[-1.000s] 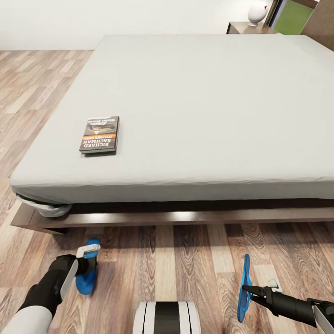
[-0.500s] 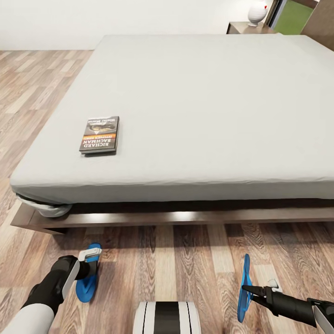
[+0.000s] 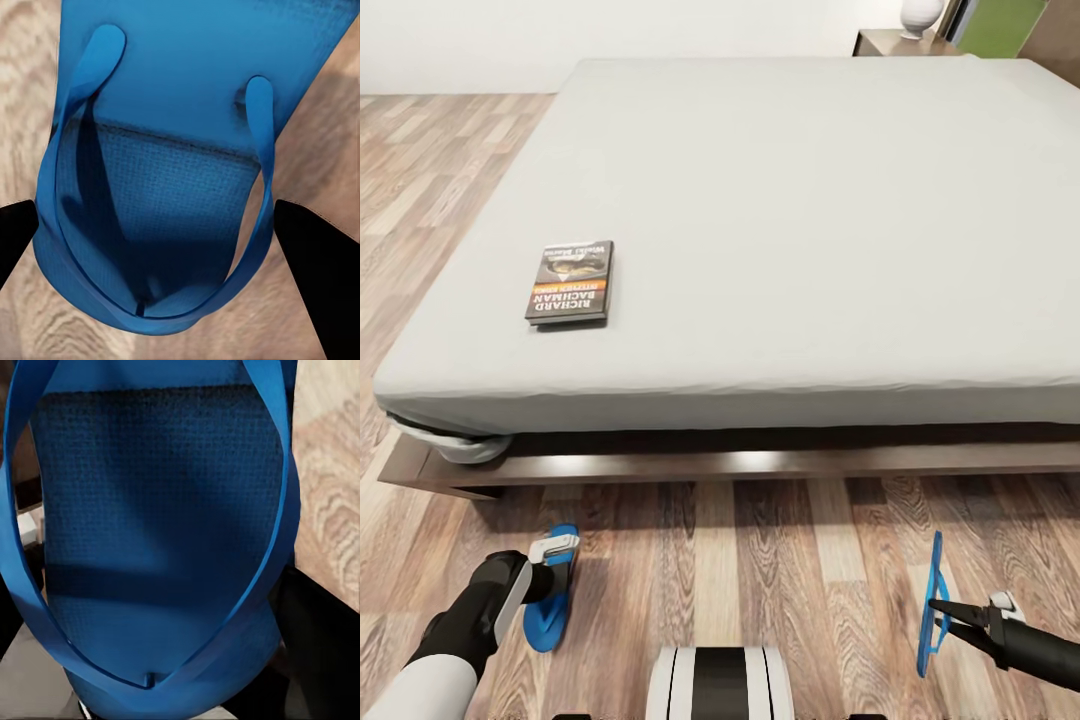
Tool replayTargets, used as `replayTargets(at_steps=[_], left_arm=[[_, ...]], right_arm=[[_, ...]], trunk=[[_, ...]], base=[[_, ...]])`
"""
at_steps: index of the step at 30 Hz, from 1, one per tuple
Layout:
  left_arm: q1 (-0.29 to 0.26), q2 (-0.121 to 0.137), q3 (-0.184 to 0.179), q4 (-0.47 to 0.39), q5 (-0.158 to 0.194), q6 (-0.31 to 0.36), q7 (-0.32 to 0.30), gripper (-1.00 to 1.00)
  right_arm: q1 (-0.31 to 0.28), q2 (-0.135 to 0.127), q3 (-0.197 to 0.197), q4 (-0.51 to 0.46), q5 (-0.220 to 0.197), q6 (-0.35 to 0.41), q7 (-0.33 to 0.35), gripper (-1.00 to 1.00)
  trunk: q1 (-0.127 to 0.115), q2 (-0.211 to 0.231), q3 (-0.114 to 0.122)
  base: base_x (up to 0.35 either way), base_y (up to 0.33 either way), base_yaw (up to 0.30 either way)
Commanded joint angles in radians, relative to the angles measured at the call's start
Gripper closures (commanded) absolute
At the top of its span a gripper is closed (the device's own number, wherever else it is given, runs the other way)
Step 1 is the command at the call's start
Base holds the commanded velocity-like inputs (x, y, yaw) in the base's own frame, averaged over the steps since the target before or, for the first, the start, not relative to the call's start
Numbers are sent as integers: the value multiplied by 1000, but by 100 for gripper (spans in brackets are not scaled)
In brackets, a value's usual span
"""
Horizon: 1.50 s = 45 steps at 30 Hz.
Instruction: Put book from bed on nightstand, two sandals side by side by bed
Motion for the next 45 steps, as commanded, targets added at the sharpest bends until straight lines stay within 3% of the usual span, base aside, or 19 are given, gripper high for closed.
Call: replayTargets(at_steps=[1,32,45], left_arm=[[0,-1,2,-1,4,4,-1,100],[0,-1,5,-3,3,1,-1,100],[0,0,6,-4,3,1,-2,100]], right_arm=[[0,-2,-1,0,-4,10,15,100],[0,-3,-1,-1,-4,4,16,100],[0,-3,-1,-2,-4,4,16,100]], trunk=[[0,0,-5],[14,-8,-124],[14,-8,-124]], base=[[0,0,0],[0,0,0],[0,14,0]])
